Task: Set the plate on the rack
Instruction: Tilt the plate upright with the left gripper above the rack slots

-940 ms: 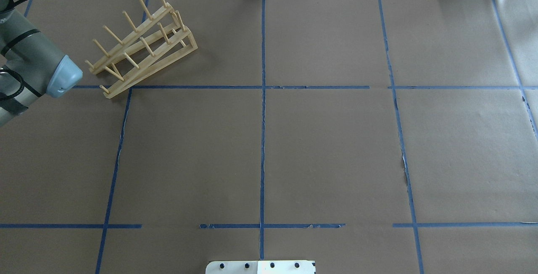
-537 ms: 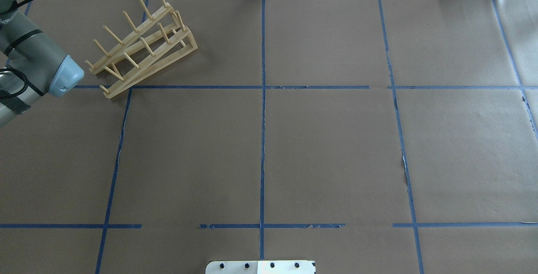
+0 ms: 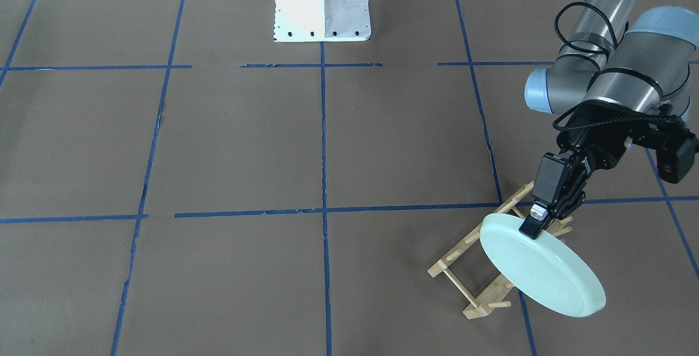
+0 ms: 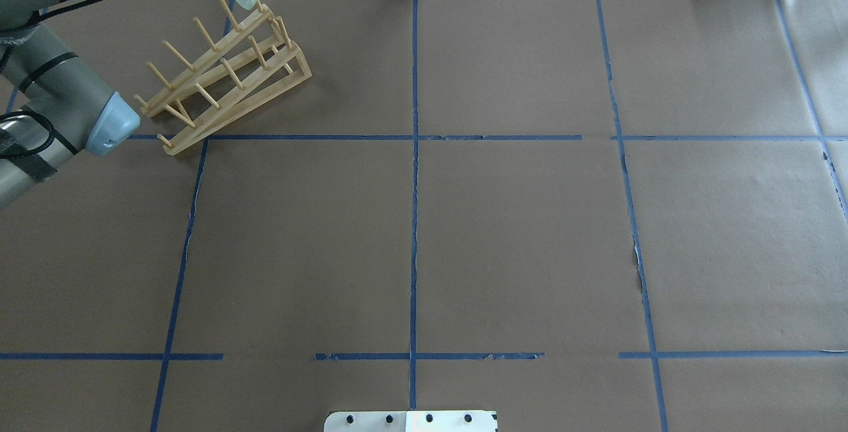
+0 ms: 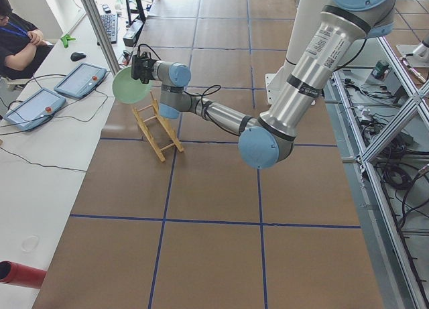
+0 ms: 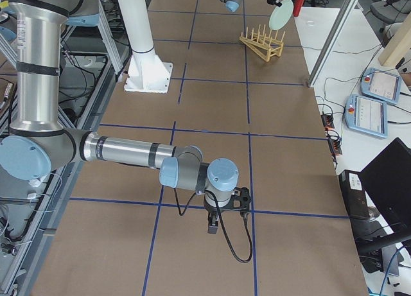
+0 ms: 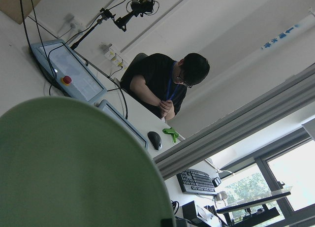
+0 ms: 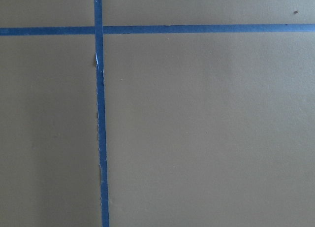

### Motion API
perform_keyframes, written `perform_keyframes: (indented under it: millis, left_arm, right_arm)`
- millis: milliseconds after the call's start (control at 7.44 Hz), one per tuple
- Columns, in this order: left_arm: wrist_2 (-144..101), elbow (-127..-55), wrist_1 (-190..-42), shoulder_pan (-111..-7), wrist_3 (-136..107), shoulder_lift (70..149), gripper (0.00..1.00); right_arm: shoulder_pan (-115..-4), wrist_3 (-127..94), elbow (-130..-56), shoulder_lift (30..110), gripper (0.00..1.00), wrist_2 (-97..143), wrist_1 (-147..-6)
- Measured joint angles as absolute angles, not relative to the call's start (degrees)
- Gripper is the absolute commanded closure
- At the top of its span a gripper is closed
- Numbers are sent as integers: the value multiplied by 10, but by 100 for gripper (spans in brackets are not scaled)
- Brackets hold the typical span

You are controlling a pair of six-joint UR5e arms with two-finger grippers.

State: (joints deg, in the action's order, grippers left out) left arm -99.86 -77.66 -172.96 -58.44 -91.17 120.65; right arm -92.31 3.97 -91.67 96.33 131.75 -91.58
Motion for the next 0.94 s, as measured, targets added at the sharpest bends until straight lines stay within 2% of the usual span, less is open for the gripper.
perform_keyframes:
  millis: [940]
  left_arm:
    - [-986,-752,-1746,-550,-911,1206,100]
  right_arm:
    - [-923,40,-917,963,0,1317,-916]
